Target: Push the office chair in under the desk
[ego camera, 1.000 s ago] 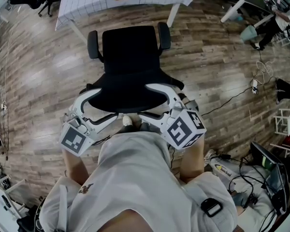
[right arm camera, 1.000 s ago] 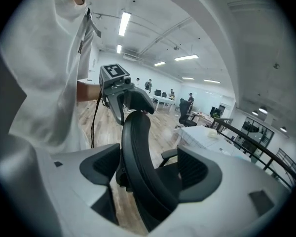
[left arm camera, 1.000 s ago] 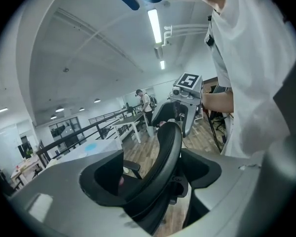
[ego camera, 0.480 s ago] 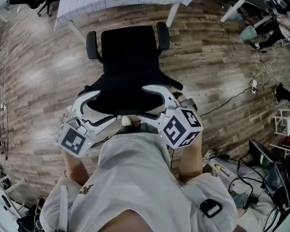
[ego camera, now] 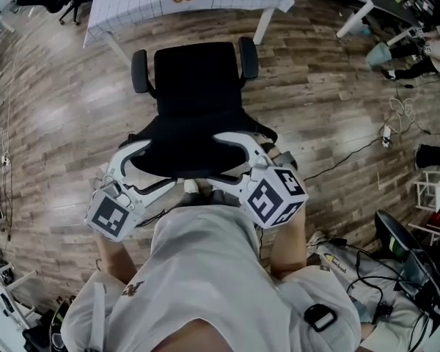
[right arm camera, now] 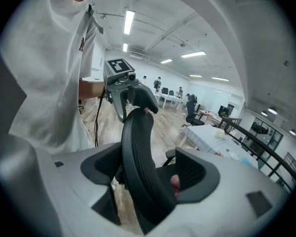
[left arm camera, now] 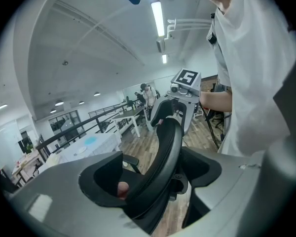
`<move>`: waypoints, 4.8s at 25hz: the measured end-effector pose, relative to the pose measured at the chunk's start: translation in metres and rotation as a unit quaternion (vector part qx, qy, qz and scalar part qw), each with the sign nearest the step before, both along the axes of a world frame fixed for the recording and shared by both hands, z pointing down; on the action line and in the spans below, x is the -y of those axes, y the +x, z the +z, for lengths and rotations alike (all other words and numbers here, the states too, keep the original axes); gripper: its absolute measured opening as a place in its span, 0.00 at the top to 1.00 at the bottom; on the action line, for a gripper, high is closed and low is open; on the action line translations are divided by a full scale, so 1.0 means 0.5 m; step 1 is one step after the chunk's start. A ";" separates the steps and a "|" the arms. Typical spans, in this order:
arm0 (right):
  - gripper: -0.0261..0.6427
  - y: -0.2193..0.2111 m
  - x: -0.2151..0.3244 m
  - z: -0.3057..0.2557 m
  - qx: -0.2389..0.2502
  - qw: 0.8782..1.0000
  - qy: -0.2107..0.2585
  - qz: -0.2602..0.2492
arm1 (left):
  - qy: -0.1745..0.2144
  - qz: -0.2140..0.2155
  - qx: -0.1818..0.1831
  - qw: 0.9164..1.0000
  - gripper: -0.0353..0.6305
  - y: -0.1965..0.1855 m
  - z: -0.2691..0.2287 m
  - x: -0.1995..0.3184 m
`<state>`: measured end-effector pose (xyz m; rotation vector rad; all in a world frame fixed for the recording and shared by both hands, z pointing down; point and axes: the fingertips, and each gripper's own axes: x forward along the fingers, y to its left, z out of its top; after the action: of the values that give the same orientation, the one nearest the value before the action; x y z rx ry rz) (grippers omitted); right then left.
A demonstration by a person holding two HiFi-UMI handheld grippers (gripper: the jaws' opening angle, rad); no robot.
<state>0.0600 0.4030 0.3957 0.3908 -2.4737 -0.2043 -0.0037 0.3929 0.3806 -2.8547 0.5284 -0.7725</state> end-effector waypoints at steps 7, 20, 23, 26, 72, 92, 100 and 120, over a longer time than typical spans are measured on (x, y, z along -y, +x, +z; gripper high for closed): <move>0.44 -0.003 0.007 -0.007 0.013 1.000 -0.004 -0.020 | -0.004 -0.012 -0.002 1.000 0.37 0.002 -0.004 0.011; 0.44 -0.008 0.021 -0.006 0.017 1.000 -0.011 -0.022 | -0.009 -0.008 0.001 1.000 0.37 -0.004 -0.001 0.026; 0.44 -0.004 0.027 -0.006 0.020 1.000 -0.009 -0.020 | -0.010 -0.006 -0.002 1.000 0.37 -0.001 0.001 0.033; 0.44 -0.005 0.032 -0.005 0.018 1.000 -0.014 -0.019 | -0.012 -0.002 -0.001 1.000 0.37 -0.002 0.001 0.039; 0.44 0.049 0.166 -0.001 0.015 0.998 -0.021 -0.059 | -0.007 -0.030 -0.016 0.999 0.37 0.047 -0.001 0.166; 0.44 0.043 0.239 0.009 0.000 0.998 -0.028 -0.059 | 0.001 -0.027 -0.015 1.000 0.37 0.041 0.004 0.240; 0.44 0.034 0.284 0.007 -0.002 0.998 -0.036 -0.054 | 0.005 -0.024 -0.022 0.999 0.37 0.031 -0.002 0.286; 0.45 0.053 0.401 0.011 -0.010 0.997 -0.032 -0.067 | 0.013 -0.035 -0.020 0.999 0.37 0.051 -0.001 0.402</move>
<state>0.0868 0.2024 0.4015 0.1956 -2.4823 -0.1827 0.0220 0.1919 0.3802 -2.8470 0.6430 -0.7162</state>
